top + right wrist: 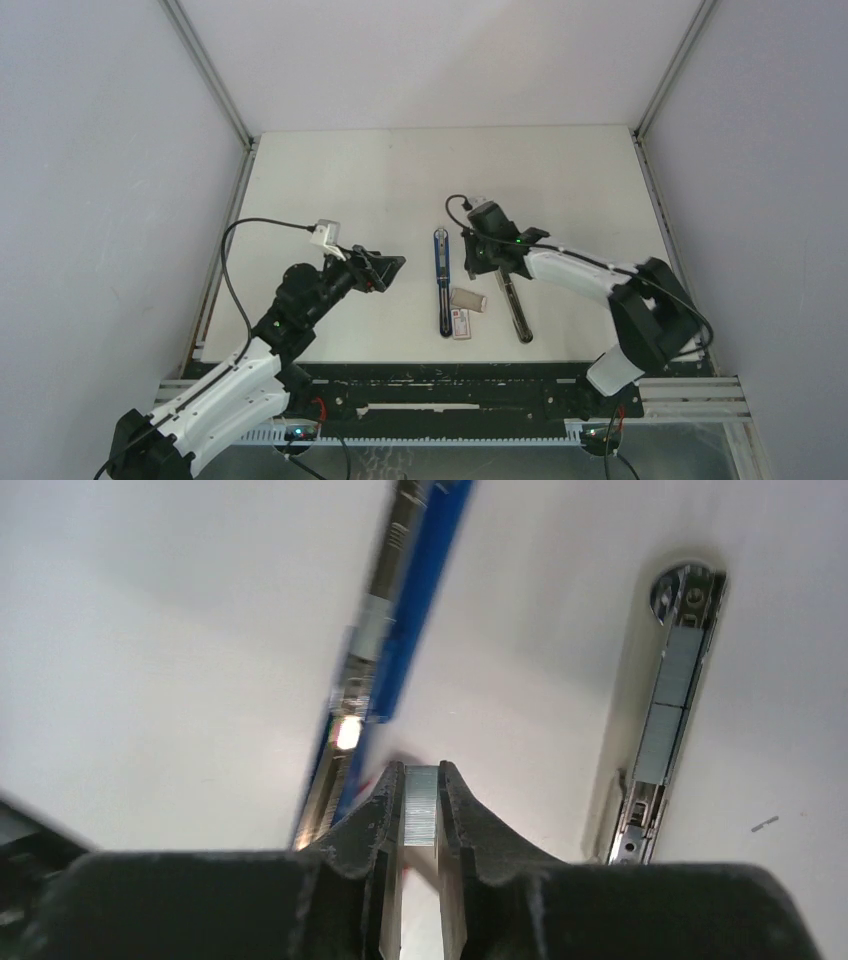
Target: Load the staples into the stapler
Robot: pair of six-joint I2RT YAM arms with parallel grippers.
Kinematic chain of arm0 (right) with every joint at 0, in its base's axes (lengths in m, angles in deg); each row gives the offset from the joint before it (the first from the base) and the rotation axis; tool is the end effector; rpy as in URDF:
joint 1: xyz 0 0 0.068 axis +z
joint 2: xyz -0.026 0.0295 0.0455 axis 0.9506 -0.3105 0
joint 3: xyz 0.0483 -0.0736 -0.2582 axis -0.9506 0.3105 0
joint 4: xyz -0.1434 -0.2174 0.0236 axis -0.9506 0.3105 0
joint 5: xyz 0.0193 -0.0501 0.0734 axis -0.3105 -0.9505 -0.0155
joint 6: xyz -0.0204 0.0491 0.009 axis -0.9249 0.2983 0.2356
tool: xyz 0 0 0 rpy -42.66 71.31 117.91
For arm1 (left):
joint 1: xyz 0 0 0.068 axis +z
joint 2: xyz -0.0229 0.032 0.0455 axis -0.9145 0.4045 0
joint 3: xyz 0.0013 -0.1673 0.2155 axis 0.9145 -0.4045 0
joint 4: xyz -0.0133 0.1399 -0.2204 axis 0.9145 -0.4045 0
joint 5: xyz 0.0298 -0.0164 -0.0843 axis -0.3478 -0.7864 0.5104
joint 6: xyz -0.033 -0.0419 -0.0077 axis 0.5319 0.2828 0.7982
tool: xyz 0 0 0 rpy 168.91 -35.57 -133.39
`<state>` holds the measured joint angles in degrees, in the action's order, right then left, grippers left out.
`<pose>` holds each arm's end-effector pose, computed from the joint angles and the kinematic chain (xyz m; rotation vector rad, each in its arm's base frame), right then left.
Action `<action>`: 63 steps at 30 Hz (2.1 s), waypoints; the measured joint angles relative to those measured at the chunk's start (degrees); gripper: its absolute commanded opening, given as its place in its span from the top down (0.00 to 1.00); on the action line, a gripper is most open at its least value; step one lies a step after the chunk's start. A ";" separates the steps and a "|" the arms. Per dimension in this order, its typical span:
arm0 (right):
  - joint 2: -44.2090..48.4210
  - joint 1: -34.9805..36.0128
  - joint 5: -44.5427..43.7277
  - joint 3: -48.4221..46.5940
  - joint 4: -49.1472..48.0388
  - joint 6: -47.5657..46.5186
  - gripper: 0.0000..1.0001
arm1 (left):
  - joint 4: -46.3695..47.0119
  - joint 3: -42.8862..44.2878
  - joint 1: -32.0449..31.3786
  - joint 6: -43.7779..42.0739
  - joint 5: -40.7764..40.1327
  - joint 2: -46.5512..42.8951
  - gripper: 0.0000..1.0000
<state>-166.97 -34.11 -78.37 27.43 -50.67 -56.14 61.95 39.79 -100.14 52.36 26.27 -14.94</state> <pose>0.2528 0.1946 0.2047 -0.3368 2.5128 0.3854 0.1452 -0.1013 0.2475 0.0423 1.7347 -0.9746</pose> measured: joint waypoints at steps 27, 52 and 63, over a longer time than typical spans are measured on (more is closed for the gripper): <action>30.64 -0.50 39.74 13.53 -35.87 21.97 0.89 | 29.77 0.48 -12.96 17.88 17.51 10.86 0.43; 30.58 2.45 43.04 13.55 -41.35 24.83 0.90 | 33.31 1.31 -13.40 20.55 18.49 10.88 0.71; 30.58 2.62 42.99 13.53 -41.18 24.46 0.89 | 34.12 1.31 -13.51 21.35 18.73 10.88 0.86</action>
<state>-136.39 -31.48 -35.38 40.95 -91.84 -31.68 96.07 41.10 -113.65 73.72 45.00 -4.05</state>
